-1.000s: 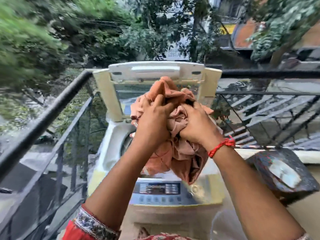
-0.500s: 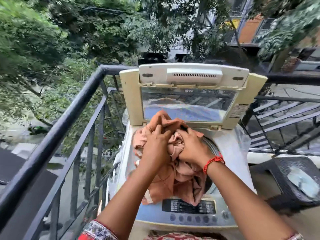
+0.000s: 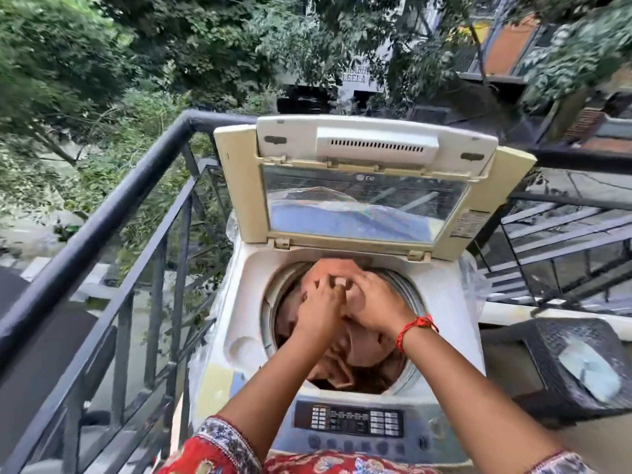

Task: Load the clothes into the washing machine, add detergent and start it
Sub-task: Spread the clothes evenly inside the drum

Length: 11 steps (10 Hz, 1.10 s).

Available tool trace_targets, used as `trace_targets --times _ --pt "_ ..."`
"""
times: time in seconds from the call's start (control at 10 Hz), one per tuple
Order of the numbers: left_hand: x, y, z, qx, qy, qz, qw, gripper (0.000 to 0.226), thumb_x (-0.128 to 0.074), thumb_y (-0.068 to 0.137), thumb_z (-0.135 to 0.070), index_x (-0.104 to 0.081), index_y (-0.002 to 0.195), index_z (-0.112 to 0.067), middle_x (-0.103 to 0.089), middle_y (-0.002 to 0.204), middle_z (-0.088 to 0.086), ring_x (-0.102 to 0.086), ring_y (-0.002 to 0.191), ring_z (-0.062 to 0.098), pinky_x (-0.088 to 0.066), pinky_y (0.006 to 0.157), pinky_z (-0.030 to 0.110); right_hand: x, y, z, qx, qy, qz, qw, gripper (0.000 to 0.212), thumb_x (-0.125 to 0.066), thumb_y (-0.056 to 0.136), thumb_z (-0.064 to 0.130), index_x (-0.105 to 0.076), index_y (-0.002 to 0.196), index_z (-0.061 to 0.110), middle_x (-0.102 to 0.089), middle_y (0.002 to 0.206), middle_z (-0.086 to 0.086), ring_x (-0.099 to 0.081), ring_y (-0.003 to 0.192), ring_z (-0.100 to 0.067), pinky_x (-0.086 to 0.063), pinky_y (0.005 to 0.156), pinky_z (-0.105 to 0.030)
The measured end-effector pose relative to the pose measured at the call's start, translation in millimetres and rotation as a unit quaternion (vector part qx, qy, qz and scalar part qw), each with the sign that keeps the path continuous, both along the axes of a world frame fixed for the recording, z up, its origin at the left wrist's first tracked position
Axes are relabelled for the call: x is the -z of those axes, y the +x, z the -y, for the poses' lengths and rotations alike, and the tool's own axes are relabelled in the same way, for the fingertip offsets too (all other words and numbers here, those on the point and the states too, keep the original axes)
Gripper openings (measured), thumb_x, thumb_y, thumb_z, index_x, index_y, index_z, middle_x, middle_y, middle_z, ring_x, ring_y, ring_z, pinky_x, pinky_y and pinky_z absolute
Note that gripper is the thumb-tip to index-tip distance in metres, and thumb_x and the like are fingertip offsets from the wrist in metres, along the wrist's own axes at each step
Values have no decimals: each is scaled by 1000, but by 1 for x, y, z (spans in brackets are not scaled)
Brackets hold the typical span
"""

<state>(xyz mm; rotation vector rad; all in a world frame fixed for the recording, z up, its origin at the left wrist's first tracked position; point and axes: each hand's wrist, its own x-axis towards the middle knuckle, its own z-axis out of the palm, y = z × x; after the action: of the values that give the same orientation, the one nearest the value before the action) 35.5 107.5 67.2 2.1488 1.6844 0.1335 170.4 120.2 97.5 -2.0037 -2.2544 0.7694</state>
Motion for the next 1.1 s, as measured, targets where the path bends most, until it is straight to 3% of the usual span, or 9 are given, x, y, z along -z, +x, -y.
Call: trace_targets --times 0.1,0.2,0.4,0.7,0.9,1.0,1.1 --pt "1 15 5 -4 -13 -8 1000 48 -61 80 -16 -45 126 -16 -37 125 8 -37 114 33 -51 79 42 13 8 -8 -13 9 -8 1000 48 -73 71 31 -51 113 27 -57 113 -3 -58 104 -27 -53 84 -43" --pt "3 21 2 7 -2 -28 1000 37 -54 86 -18 -48 122 -15 -37 122 9 -37 113 32 -51 76 42 20 14 -12 -23 16 -19 999 47 -72 70 32 -51 112 28 -57 111 -1 -58 100 -25 -53 82 -42" --pt "3 22 -11 -15 -2 -18 1000 38 -59 84 -27 -51 120 -17 -38 120 6 -36 112 29 -53 77 43 29 30 -21 -33 16 -47 998 41 -73 72 32 -53 107 28 -60 109 0 -59 99 -24 -53 82 -42" --pt "16 17 -12 -38 -3 -42 998 26 -60 83 -22 -53 107 -18 -38 118 4 -38 109 28 -51 70 37 49 50 -19 -38 25 -51 998 37 -76 71 28 -55 101 24 -61 107 -3 -60 100 -25 -50 84 -40" --pt "35 12 -6 -29 -8 -59 998 28 -54 85 -20 -53 112 -17 -40 120 6 -38 112 30 -52 71 39 79 61 -1 -49 -3 -6 999 30 -71 78 29 -54 102 25 -58 107 -1 -60 99 -23 -44 75 -29" --pt "49 10 -4 -30 -22 -64 997 29 -53 85 -22 -52 113 -14 -41 119 6 -39 111 29 -48 67 37 101 67 9 -70 -27 27 997 28 -65 82 30 -55 106 23 -58 109 -5 -60 102 -28 -48 79 -33" --pt "72 7 -6 -59 -47 -26 997 26 -51 86 -27 -53 106 -11 -47 113 8 -45 106 30 -47 73 41 124 76 16 -79 -59 53 994 25 -56 84 29 -57 108 22 -58 108 -8 -61 102 -31 -51 80 -36"
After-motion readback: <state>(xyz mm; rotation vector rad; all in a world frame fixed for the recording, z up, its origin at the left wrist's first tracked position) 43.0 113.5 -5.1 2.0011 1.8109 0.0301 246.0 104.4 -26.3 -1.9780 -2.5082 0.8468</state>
